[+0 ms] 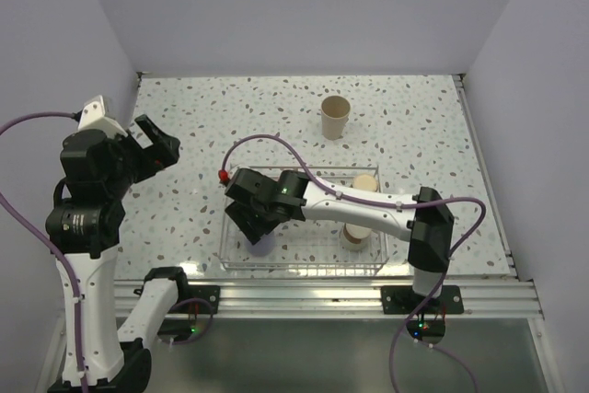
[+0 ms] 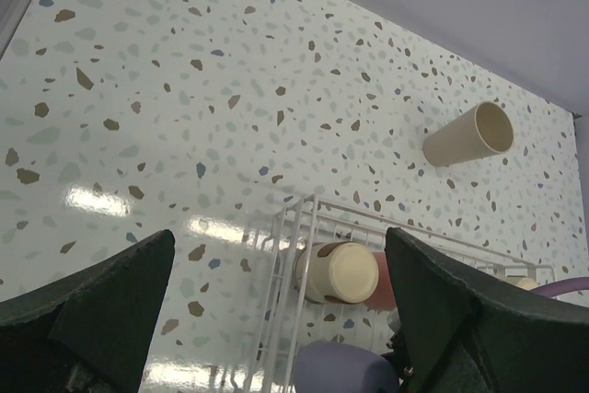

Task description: Load the cups into the dish rack

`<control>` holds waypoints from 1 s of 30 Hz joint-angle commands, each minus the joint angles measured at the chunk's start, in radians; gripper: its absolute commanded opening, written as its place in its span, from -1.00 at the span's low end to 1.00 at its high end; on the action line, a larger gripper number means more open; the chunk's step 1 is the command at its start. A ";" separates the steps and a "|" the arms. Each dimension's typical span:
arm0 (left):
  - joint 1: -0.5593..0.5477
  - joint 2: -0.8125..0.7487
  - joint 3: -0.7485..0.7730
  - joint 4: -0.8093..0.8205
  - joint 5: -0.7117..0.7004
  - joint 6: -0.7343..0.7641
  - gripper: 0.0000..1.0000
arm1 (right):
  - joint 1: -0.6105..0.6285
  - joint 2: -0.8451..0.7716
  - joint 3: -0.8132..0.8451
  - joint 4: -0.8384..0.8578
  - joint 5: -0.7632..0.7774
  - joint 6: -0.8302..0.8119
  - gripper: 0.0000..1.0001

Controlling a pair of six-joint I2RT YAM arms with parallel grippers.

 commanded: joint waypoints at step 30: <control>-0.001 0.042 0.010 0.037 -0.008 0.024 0.97 | -0.116 -0.044 0.352 -0.107 0.057 -0.093 0.91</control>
